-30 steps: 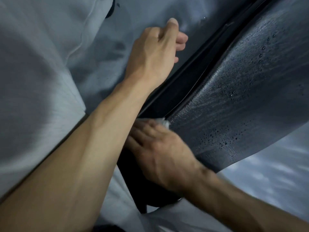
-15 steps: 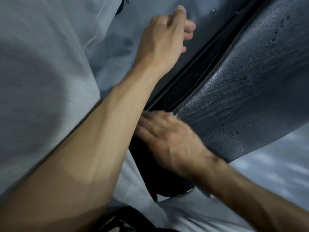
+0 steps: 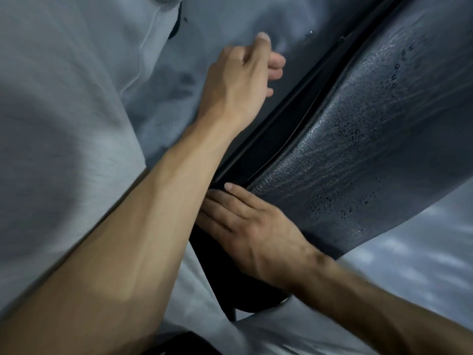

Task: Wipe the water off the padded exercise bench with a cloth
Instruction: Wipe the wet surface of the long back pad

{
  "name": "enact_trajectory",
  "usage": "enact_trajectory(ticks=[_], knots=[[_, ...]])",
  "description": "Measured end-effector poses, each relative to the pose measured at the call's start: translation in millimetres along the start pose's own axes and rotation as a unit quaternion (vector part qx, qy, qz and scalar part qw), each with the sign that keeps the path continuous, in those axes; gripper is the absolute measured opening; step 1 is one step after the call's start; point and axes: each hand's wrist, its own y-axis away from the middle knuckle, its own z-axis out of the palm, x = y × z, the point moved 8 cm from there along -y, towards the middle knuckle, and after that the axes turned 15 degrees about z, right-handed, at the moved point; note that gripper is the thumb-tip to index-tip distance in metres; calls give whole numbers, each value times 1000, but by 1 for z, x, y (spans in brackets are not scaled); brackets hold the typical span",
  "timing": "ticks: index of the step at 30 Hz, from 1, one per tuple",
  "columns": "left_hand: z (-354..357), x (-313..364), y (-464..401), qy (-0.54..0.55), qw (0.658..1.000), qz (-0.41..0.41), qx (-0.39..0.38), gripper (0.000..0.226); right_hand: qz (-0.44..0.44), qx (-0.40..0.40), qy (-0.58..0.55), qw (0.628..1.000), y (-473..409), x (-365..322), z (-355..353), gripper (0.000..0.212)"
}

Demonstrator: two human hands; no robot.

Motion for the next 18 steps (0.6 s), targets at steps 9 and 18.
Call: enact_trajectory(ticks=[9, 18], knots=[[6, -3, -3, 14, 1000, -3, -4, 49, 105, 63, 45, 991, -16, 66, -36, 36], [11, -8, -1, 29, 1000, -4, -8, 50, 99, 41, 150, 983, -45, 159, -89, 43]])
